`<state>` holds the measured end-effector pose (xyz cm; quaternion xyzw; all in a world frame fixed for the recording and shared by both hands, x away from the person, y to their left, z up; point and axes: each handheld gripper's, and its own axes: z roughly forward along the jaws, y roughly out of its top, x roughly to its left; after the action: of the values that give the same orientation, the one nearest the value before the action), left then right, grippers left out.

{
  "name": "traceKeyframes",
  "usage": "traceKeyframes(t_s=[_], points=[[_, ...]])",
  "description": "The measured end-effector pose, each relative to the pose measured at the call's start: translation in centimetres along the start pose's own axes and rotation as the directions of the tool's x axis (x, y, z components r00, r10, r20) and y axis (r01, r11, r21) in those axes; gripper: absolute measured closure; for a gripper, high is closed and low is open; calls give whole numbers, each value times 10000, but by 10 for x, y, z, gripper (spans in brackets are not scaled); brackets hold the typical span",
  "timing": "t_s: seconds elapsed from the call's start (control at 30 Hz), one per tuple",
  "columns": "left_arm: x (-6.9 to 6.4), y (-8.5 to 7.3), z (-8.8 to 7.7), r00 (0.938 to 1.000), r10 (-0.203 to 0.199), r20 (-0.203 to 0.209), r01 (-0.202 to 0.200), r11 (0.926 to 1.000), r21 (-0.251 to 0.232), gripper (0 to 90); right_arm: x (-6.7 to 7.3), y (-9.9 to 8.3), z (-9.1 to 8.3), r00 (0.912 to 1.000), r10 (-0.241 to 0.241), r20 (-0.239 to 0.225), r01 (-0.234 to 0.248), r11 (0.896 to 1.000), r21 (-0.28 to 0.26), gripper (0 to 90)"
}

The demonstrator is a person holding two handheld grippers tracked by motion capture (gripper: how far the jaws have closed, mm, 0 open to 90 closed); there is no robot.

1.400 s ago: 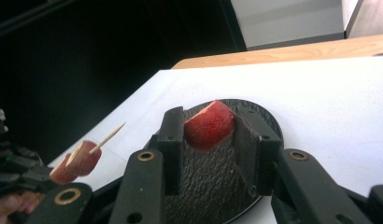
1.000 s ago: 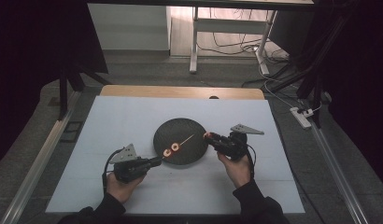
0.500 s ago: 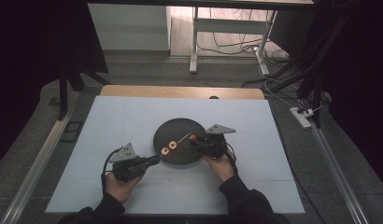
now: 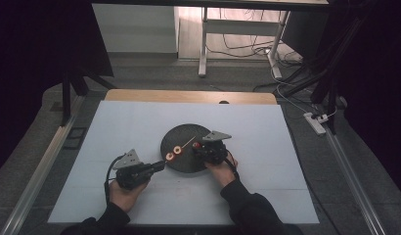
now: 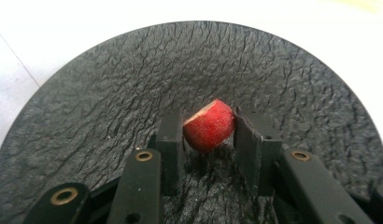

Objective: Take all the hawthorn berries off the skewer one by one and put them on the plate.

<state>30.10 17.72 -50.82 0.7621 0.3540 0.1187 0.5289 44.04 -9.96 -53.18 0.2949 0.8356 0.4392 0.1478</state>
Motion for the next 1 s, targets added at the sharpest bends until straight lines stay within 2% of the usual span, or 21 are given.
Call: traceKeyframes(t_s=[0.03,0.07,0.17,0.27,0.43,0.5,0.53,0.6,0.7,0.77,0.8,0.83,0.87,0.93,1.0], points=[[0,0,0,10000,7,9,-7,10000,-12,893,0,0,0,10000,0,0,0,10000,0,621],[0,0,0,10000,13,21,-13,10000,-12,894,0,0,0,10000,82,0,-82,10000,-46,566],[-1,0,1,10000,44,32,-44,10000,11,894,-1,1,-2,9998,206,29,-206,9998,-66,535],[-2,0,1,9999,106,57,-106,9999,18,893,-4,3,-9,9986,525,-73,-526,9985,-119,474],[-2,0,1,9999,133,108,-133,9999,-14,893,-8,9,-25,9923,1042,-666,-1067,9937,-346,351],[-2,0,1,9997,152,185,-150,9999,-76,893,-9,11,-34,9866,1296,-990,-1345,9899,-447,302],[-3,0,0,9997,157,200,-156,9998,-93,893,-9,11,-34,9866,1296,-990,-1345,9899,-447,302],[-3,1,0,9995,176,276,-172,9998,-136,893,-11,13,-46,9783,1591,-1326,-1687,9835,-645,215],[-4,1,0,9993,207,325,-202,9997,-161,893,-12,12,-57,9708,1724,-1667,-1859,9801,-691,129],[-4,1,0,9992,184,369,-177,9997,-184,893,-13,12,-60,9699,1730,-1715,-1874,9797,-715,104],[-4,1,0,9991,164,396,-156,9997,-211,893,-13,11,-66,9632,1824,-1973,-1996,9773,-712,56],[-4,1,0,9990,161,411,-151,9996,-235,893,-13,11,-66,9632,1824,-1973,-1996,9773,-712,56],[-4,1,0,9990,161,426,-150,9996,-258,893,-13,9,-71,9588,1869,-2138,-2078,9749,-798,13],[-4,1,-1,9986,178,494,-162,9993,-326,893,-13,8,-76,9556,1819,-2317,-2041,9760,-754,0],[-4,1,-1,9984,184,540,-165,9992,-363,893,-12,6,-80,9496,1879,-2509,-2163,9721,-904,0]])
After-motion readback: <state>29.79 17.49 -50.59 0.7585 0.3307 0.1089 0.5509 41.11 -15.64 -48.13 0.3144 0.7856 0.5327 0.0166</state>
